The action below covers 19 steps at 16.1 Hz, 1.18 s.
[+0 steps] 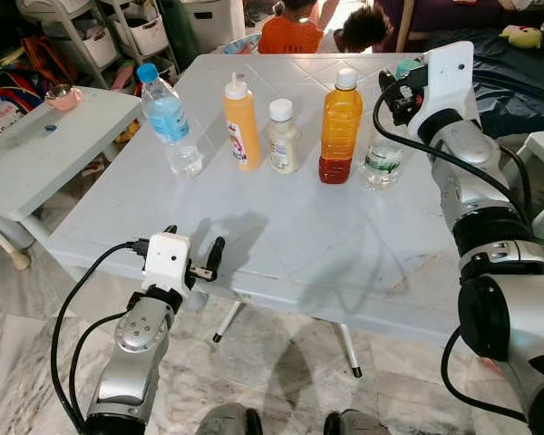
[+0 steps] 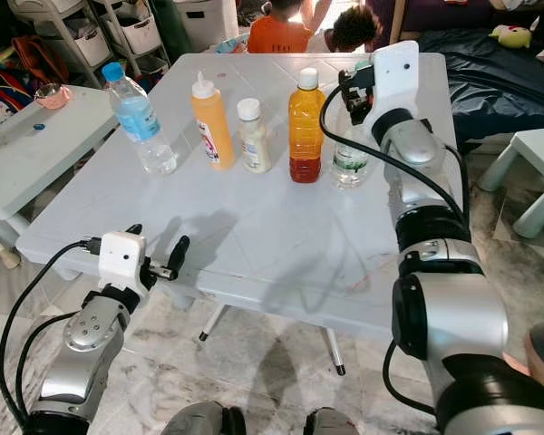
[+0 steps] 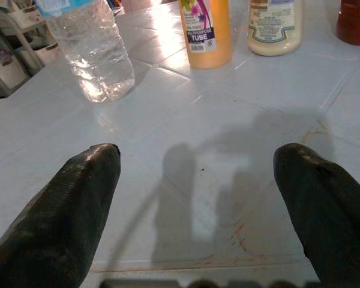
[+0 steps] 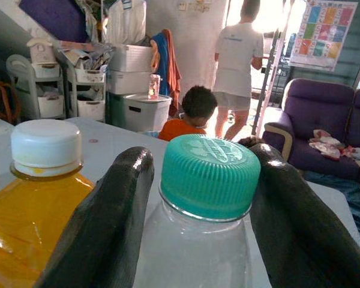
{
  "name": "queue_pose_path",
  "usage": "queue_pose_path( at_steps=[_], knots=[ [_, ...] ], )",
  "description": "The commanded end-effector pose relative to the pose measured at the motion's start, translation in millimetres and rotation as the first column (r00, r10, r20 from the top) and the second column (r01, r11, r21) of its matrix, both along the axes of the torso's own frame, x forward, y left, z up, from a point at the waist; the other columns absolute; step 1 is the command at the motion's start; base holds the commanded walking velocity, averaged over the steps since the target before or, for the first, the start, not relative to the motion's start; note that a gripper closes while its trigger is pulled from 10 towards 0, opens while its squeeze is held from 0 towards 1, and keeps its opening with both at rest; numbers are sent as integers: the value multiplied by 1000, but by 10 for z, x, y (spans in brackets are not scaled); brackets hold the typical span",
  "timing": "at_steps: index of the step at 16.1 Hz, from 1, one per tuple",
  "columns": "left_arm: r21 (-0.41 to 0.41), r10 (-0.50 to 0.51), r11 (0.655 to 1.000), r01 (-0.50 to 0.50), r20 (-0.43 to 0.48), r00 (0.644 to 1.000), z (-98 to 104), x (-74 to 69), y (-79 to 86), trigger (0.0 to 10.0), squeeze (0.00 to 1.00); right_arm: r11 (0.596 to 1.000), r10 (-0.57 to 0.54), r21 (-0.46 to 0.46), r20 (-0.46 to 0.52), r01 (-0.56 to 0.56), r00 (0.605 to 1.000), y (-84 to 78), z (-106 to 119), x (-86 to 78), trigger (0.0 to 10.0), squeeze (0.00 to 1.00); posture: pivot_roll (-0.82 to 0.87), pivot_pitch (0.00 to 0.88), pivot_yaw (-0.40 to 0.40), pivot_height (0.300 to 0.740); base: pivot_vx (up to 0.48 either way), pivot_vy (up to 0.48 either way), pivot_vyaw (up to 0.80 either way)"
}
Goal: Restocking fridge
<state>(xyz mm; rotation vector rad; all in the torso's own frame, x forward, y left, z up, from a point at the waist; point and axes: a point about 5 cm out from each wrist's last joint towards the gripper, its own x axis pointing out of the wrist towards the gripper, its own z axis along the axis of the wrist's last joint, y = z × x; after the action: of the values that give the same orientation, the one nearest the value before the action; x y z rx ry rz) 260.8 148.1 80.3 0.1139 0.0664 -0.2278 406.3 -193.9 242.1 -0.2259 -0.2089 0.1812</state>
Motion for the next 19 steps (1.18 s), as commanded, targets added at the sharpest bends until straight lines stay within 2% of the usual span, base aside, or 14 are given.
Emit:
queue_pose_path(
  at_steps=[1,5,8,10,11,12,14,15,16,17,19],
  knots=[
    [18,10,1000,-9,-14,1000,-20,9,21,10000,0,1000,8,-16,-9,-8,1000,38,34,12,0,0,36,34,121,740,0,0,0],
    [15,38,999,-38,-12,999,1,67,67,10000,0,999,-48,15,-67,49,997,10,-71,8,0,0,18,31,121,740,0,0,0],
    [-21,68,997,-68,-24,997,3,88,71,10000,0,992,-107,55,-46,109,993,-59,-109,-73,0,0,4,16,109,740,0,0,0],
    [-56,90,994,-92,-32,995,-8,84,43,10000,0,996,-72,52,-13,72,997,4,-187,-317,0,0,-30,0,91,740,0,0,0],
    [-62,96,993,-98,-34,995,-17,80,38,10000,0,996,-66,51,-7,67,998,19,-200,-366,0,0,-34,0,89,740,0,0,0],
    [-73,104,992,-107,-42,994,-48,64,20,10000,0,997,-61,54,38,58,997,81,-234,-523,0,0,-47,0,84,740,0,0,0],
    [-84,99,991,-104,-61,993,-109,28,-37,10000,0,992,-102,85,78,96,992,122,-358,-777,0,0,-64,0,78,740,0,0,0],
    [-86,97,991,-103,-65,993,-122,22,-49,10000,0,990,-117,90,83,109,990,126,-401,-831,157,0,-70,0,78,740,0,0,0],
    [-88,96,991,-102,-71,993,-134,39,-58,10000,0,983,-156,106,80,147,985,140,-479,-935,10000,0,-77,0,80,740,0,0,0],
    [-89,97,991,-103,-71,993,-133,73,-59,10000,0,976,-188,123,74,178,979,169,-529,-1027,10000,0,-89,0,84,740,0,0,0],
    [-97,103,989,-110,-66,992,-109,136,-62,10000,0,971,-205,134,59,196,977,223,-580,-1087,10000,0,-103,0,85,740,0,0,0]
  ],
)
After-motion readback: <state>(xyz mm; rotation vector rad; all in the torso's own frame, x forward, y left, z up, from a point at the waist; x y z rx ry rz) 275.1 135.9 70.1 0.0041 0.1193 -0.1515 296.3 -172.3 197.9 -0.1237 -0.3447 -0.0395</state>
